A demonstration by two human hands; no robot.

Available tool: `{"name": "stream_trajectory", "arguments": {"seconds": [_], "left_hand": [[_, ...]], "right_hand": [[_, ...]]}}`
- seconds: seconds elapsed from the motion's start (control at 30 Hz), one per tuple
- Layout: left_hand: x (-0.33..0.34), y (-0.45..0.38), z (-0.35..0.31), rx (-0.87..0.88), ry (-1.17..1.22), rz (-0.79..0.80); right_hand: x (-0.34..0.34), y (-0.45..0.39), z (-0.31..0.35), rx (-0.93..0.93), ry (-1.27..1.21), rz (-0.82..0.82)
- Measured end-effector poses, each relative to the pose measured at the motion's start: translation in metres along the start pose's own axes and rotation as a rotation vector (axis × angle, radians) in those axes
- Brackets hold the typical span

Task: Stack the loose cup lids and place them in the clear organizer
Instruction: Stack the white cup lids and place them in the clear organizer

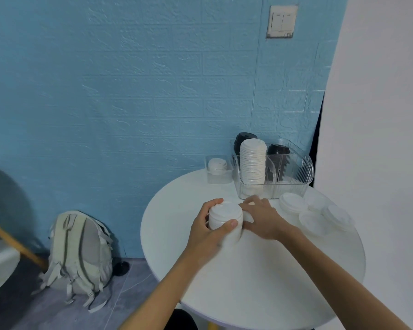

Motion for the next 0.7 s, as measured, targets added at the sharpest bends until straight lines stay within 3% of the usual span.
{"name": "stream_trajectory", "arguments": {"seconds": [0.33,0.4,0.47,0.57,0.63,0.7], "left_hand": [[0.001,0.002,0.000,-0.017,-0.001,0.005],[0.001,0.001,-0.001,-0.025,0.019,0.008],[0.002,0.002,-0.001,-0.035,0.038,0.009],[0.002,0.002,-0.001,-0.034,0.022,0.020],[0.002,0.003,-0.003,-0.024,0.010,0.018],[0.003,0.004,-0.005,-0.020,0.017,0.018]], "right_hand": [[-0.008,-0.007,-0.016,0.120,0.122,0.209],[-0.017,-0.009,-0.019,0.129,-0.022,0.129],[-0.031,-0.008,-0.020,0.140,-0.251,-0.070],[-0.047,0.001,-0.012,0.145,-0.810,-0.317],[-0.049,0.008,0.002,0.081,-1.105,-0.325],[-0.043,0.014,0.021,-0.011,-1.208,-0.248]]}}
Point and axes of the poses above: each hand's wrist, its own y-axis away from the middle knuckle, its own x-axis out of the palm, z = x × y, the point moved 4 cm from there along -y, towards the middle knuckle, and after that the axes turned 3 degrees about y, right-handed, at the moved point
